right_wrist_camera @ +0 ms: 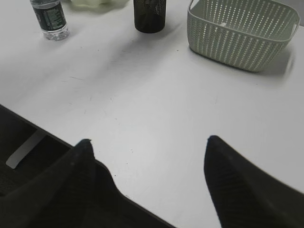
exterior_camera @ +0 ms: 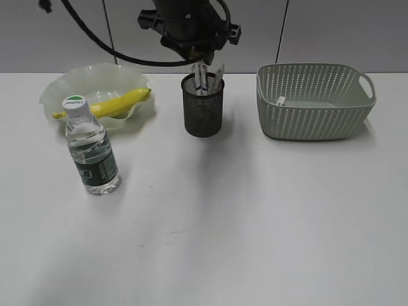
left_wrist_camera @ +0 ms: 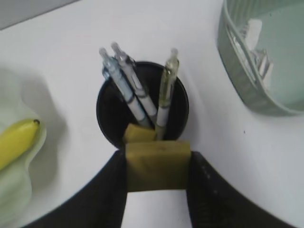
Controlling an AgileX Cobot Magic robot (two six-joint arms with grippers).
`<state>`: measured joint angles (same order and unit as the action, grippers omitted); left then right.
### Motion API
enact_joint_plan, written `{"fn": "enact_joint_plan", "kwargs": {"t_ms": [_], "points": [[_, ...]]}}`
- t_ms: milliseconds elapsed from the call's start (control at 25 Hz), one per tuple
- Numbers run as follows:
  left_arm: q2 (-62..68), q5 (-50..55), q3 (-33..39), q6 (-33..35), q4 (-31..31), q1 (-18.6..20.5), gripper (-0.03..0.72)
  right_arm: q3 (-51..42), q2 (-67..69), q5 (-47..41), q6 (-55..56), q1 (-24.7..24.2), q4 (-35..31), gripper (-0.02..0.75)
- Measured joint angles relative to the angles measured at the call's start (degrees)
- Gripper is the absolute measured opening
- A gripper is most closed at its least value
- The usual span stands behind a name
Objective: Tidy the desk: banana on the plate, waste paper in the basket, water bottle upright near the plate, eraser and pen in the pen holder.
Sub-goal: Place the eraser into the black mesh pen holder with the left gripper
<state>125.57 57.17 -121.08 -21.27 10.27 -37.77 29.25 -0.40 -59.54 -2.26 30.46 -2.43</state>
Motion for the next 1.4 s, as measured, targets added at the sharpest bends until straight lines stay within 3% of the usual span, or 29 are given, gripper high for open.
{"fn": "enact_joint_plan", "kwargs": {"t_ms": [200, 400, 720, 1000, 1400], "points": [[2.47, -5.59, 0.00, 0.00, -9.33, 4.63, 0.283, 0.00, 0.00, 0.00, 0.00, 0.00, 0.00, 0.564], [5.79, -7.83, 0.00, 0.00, -13.13, 6.15, 0.283, 0.00, 0.00, 0.00, 0.00, 0.00, 0.00, 0.564], [8.69, -11.84, 0.00, 0.00, -13.72, 6.10, 0.283, 0.00, 0.00, 0.00, 0.00, 0.00, 0.00, 0.564], [8.75, -12.90, 0.05, 0.00, -13.77, 6.05, 0.465, 0.00, 0.00, 0.00, 0.00, 0.00, 0.00, 0.564], [2.62, -2.36, 0.05, 0.00, -13.77, 5.99, 0.486, 0.00, 0.00, 0.00, 0.00, 0.00, 0.00, 0.564]]}}
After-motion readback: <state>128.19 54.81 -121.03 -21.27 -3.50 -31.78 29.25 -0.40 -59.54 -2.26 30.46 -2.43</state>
